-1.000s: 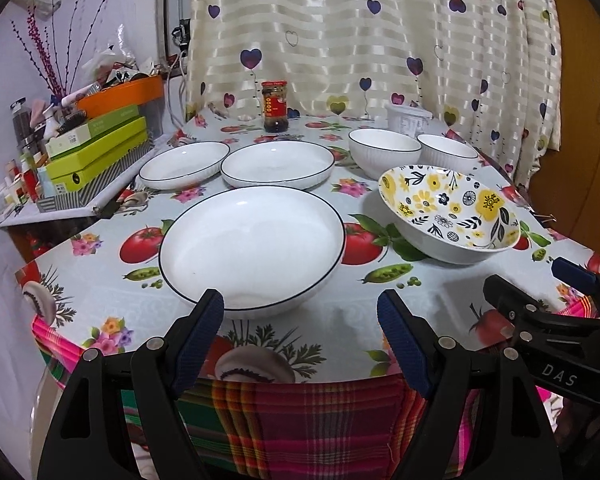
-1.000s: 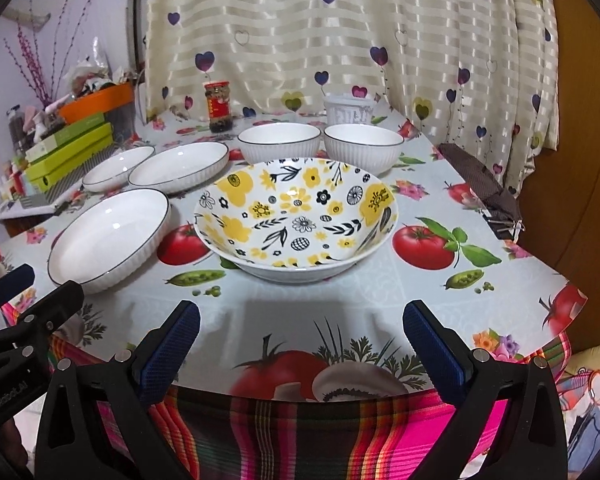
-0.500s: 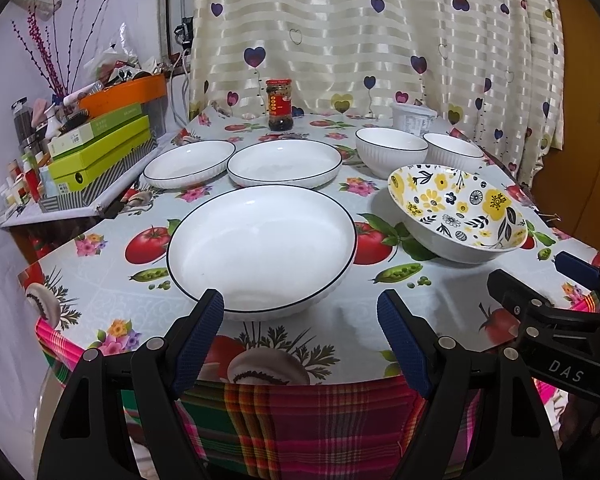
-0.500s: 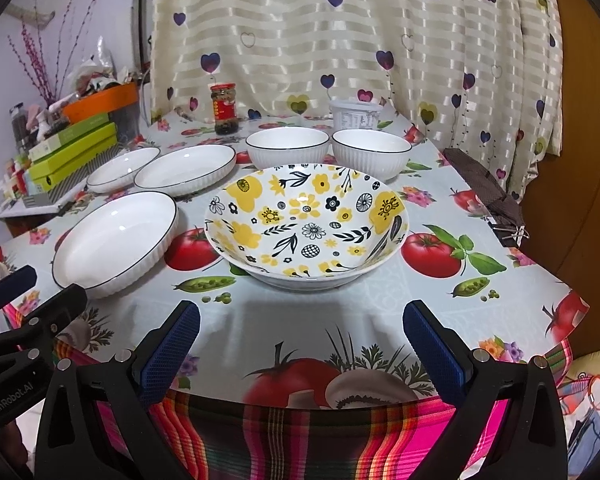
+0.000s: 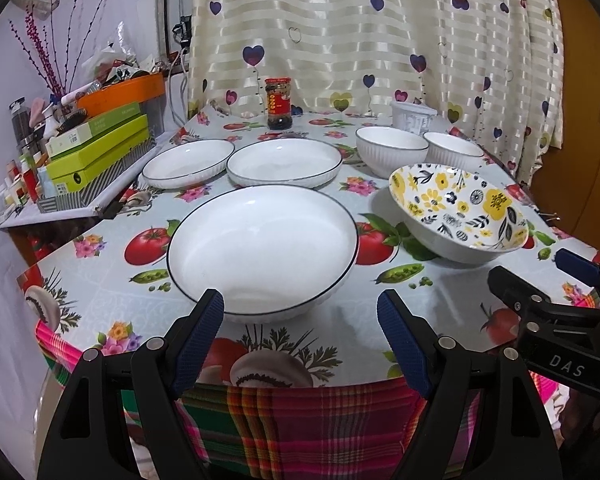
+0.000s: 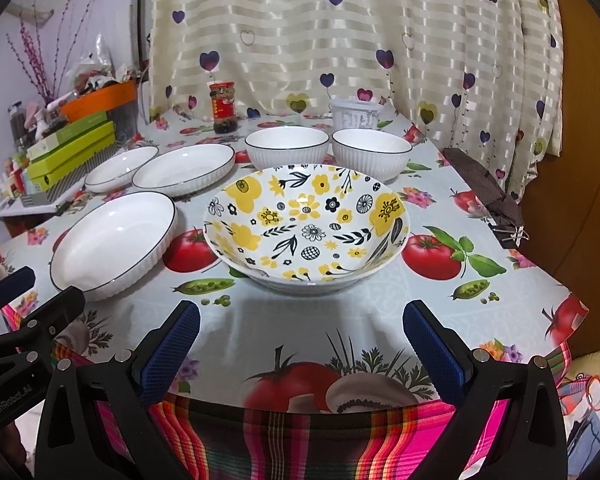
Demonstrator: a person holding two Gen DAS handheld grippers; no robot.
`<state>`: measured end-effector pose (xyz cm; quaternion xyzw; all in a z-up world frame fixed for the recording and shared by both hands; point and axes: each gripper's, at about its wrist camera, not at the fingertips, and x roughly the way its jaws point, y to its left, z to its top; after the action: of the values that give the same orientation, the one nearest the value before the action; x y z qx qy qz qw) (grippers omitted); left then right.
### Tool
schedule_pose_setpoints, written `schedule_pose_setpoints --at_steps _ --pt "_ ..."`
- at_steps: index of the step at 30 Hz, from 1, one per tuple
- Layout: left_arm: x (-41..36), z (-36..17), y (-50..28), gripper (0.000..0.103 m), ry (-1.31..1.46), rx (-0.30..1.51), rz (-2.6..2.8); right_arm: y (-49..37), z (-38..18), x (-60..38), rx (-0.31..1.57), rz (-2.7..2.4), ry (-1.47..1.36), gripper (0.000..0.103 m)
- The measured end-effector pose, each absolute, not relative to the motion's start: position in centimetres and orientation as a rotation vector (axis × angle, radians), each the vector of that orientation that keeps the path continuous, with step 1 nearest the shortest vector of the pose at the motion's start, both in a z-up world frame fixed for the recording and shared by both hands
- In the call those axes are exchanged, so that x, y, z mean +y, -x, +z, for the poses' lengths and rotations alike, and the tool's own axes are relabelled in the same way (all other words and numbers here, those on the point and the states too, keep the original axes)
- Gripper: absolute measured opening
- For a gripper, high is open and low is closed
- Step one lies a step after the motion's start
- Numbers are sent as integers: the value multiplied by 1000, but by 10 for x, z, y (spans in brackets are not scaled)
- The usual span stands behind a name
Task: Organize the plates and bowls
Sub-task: 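Move the left gripper toward the large white plate while the right gripper follows beside it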
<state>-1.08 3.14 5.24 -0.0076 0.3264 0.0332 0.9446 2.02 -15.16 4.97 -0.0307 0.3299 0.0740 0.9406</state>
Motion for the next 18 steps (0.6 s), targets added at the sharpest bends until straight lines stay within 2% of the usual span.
schedule_pose_setpoints --at_steps 18 --pt "123 99 -45 79 148 635 119 -89 106 -119 629 322 59 103"
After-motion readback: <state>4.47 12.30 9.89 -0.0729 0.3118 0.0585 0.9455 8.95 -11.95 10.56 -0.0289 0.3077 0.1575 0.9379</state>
